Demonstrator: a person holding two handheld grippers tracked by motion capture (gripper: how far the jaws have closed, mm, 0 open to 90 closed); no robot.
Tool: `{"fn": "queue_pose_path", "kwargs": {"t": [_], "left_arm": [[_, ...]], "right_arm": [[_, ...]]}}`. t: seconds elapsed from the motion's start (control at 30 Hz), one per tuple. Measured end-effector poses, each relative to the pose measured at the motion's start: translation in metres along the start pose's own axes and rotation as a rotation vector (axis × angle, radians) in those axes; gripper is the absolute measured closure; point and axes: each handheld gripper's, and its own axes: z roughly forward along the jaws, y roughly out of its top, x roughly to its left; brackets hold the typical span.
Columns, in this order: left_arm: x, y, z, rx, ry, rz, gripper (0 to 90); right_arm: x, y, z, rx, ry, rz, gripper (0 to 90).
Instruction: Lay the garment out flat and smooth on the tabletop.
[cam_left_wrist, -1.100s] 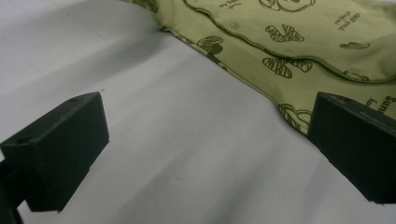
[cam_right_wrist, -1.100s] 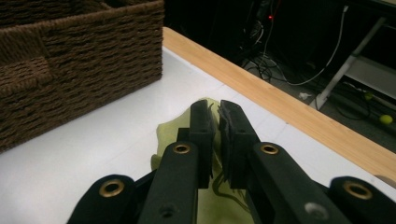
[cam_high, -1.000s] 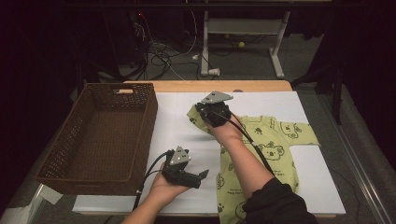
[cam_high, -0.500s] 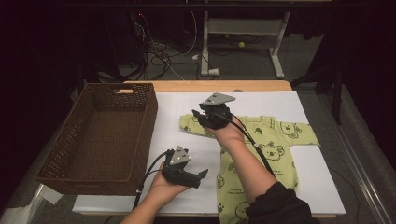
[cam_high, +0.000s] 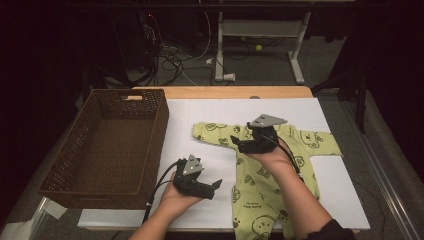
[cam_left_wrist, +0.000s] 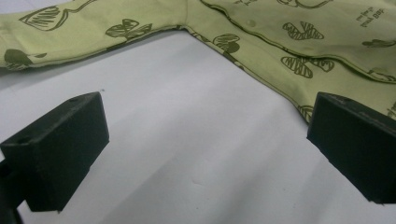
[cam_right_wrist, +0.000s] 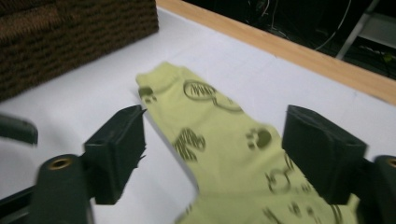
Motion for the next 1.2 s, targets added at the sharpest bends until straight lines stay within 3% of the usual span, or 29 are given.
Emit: {"fn": "queue_pose_path", "kwargs": {"t": [0.13, 0.27, 0.63, 0.83, 1.2], "left_arm": [[0.001, 0.0, 0.001, 0.007, 0.016, -0.003, 0.0], [0.003, 0.0, 0.0, 0.011, 0.023, -0.013, 0.0], [0.003, 0.0, 0.0, 0.014, 0.021, -0.016, 0.0], [0.003, -0.001, 0.0, 0.011, 0.015, -0.016, 0.0], [0.008, 0.001, -0.003, -0.01, -0.003, -0.045, 0.0]], "right_arm": [[-0.011, -0.024, -0.019, 0.005, -0.006, 0.029, 12.3], [-0.019, -0.045, -0.037, 0.016, -0.031, 0.054, 0.3], [-0.031, -0.093, -0.097, -0.023, -0.096, 0.088, 0.2], [-0.028, -0.118, -0.117, -0.024, -0.11, 0.079, 0.3], [-0.041, -0.142, -0.151, -0.056, -0.164, 0.134, 0.2]]}}
